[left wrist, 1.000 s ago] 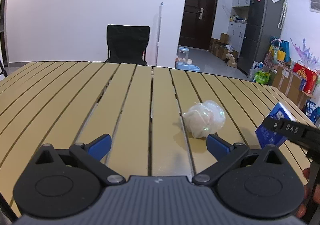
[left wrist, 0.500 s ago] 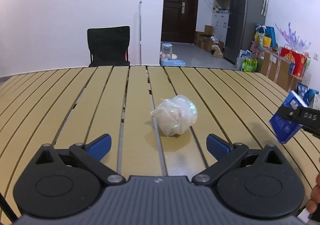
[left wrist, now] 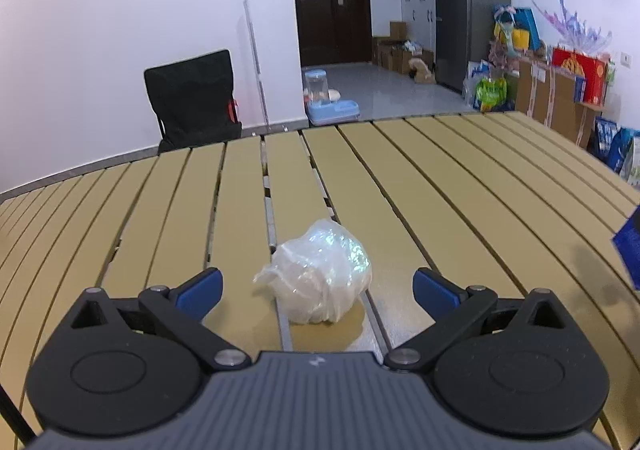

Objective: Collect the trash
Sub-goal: 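Grasp the clear plastic bag with the left tool while the right tool holds the carton, then carry the plastic bag and carton with both tools down toward the black bin, then lower the clear plastic bag into the bin and open the left tool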

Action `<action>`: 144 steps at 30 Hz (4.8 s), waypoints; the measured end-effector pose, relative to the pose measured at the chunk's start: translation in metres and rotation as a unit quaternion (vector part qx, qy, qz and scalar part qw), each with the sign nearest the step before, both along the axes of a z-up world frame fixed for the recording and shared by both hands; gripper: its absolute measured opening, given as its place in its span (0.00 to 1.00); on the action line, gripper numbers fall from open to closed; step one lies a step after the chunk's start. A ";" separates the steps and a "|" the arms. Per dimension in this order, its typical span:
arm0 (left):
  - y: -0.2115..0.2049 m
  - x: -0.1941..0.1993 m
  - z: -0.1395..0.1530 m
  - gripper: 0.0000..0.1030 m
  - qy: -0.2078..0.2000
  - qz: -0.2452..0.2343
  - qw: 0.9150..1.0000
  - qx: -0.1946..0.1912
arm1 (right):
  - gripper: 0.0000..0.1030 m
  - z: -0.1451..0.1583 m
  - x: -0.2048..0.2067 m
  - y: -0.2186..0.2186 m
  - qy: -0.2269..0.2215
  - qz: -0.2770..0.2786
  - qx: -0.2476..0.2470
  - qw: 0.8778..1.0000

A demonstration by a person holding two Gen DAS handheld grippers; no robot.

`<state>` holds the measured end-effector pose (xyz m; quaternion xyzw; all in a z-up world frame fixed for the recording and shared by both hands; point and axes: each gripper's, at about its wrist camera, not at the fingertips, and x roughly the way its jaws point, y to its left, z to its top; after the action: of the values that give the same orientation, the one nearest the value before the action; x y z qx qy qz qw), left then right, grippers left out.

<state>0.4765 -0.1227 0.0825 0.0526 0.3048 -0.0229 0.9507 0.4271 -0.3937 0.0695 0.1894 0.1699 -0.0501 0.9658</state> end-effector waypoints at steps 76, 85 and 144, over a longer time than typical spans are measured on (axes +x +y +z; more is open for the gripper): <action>0.056 -0.238 0.028 0.42 -0.023 0.014 0.996 -0.090 | 0.22 -0.007 -0.215 0.093 -0.034 0.137 -0.070 0.988; 0.066 -0.275 0.024 0.42 -0.024 0.018 0.996 -0.084 | 0.22 -0.021 -0.248 0.112 -0.020 0.157 -0.068 0.985; 0.126 -0.326 -0.129 0.41 0.175 0.066 0.978 -0.091 | 0.22 -0.146 -0.294 0.159 0.207 0.190 -0.132 0.951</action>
<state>0.1503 0.0029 -0.0462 -0.0592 0.4656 0.0036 0.8830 0.1336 -0.2350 -0.0762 0.0097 0.3906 0.0747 0.9175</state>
